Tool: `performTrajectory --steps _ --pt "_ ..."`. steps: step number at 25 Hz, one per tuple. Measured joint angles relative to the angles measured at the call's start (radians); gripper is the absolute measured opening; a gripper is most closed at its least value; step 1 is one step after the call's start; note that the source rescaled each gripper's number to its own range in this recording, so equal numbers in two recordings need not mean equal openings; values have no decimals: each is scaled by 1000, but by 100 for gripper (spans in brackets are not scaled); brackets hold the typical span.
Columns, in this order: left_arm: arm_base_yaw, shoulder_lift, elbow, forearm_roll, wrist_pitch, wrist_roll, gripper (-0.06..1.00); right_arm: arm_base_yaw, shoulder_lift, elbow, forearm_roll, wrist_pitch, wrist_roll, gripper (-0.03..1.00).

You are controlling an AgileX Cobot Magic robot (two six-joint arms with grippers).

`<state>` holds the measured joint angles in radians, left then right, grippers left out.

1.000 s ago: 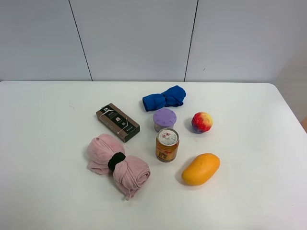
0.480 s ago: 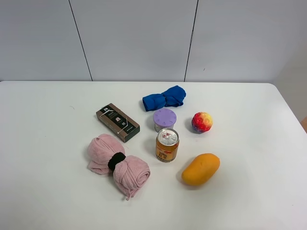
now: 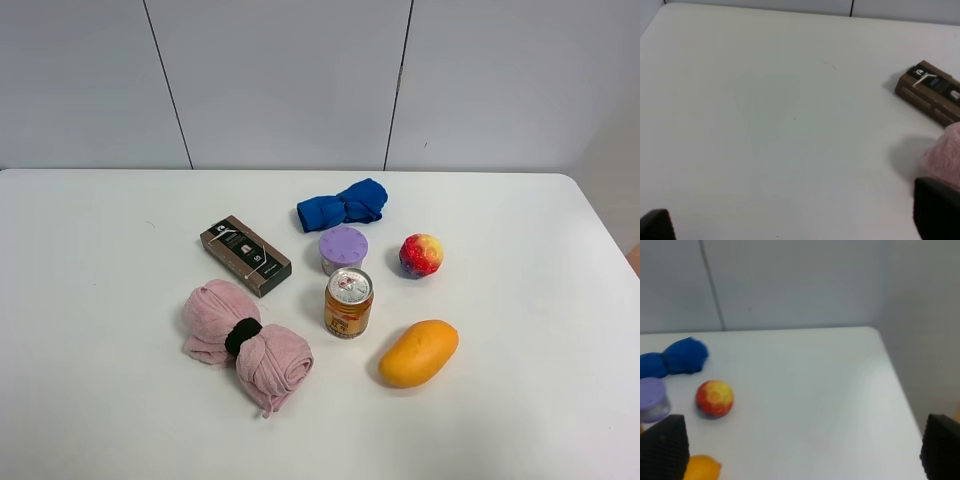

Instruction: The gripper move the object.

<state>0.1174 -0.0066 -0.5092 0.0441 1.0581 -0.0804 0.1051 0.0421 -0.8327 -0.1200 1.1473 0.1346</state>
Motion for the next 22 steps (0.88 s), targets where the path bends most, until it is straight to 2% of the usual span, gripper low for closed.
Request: performTrajectory --steps 6,12,18,22 --pt "0 0 0 0 0 0 100 21 -18 137 -3 32 1 80" --pt "0 0 0 0 0 0 100 21 -45 275 0 15 -2 80" --pt "0 0 0 0 0 0 100 16 -45 301 37 -42 -9 80" --pt "0 0 0 0 0 0 100 -28 -45 316 45 -54 -28 80"
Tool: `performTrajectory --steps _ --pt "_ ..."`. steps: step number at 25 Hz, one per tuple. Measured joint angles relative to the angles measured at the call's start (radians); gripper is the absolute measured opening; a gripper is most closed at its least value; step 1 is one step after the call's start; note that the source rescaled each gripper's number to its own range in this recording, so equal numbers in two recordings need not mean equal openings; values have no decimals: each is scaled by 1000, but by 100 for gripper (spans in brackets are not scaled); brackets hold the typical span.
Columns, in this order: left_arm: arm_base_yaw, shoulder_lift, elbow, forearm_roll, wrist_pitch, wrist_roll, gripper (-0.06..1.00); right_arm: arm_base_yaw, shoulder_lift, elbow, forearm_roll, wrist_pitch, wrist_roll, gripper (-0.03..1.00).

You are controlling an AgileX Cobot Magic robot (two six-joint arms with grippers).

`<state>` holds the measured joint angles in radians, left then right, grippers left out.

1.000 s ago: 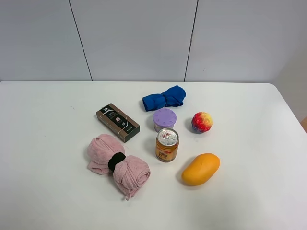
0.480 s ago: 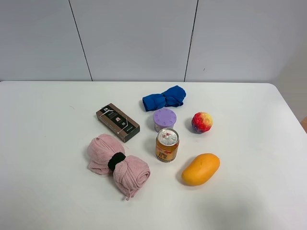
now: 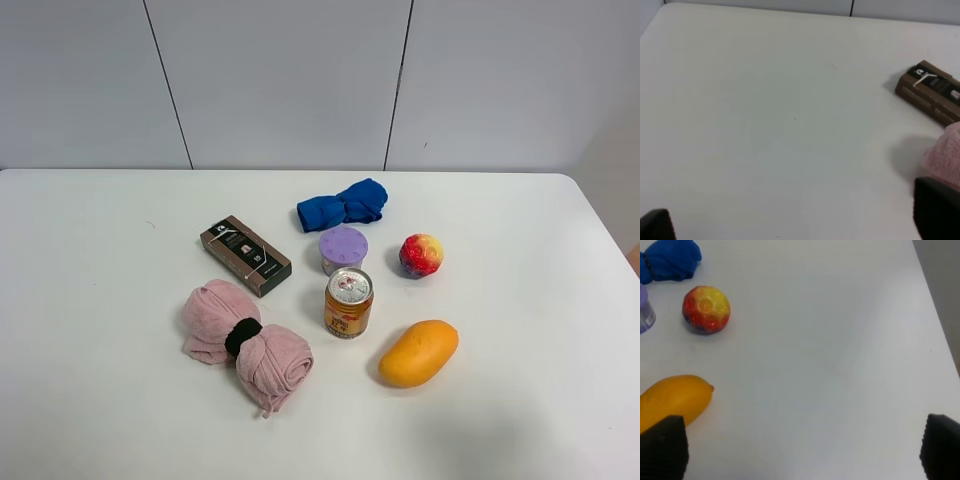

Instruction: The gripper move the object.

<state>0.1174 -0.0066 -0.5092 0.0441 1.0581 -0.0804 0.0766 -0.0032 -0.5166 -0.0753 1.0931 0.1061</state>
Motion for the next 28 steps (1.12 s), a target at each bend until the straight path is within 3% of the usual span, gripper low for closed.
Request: performTrajectory --steps 5,28 --pt "0 0 0 0 0 0 100 -28 0 9 44 -9 -27 80" --pt "0 0 0 0 0 0 100 -28 0 18 44 -28 -33 80"
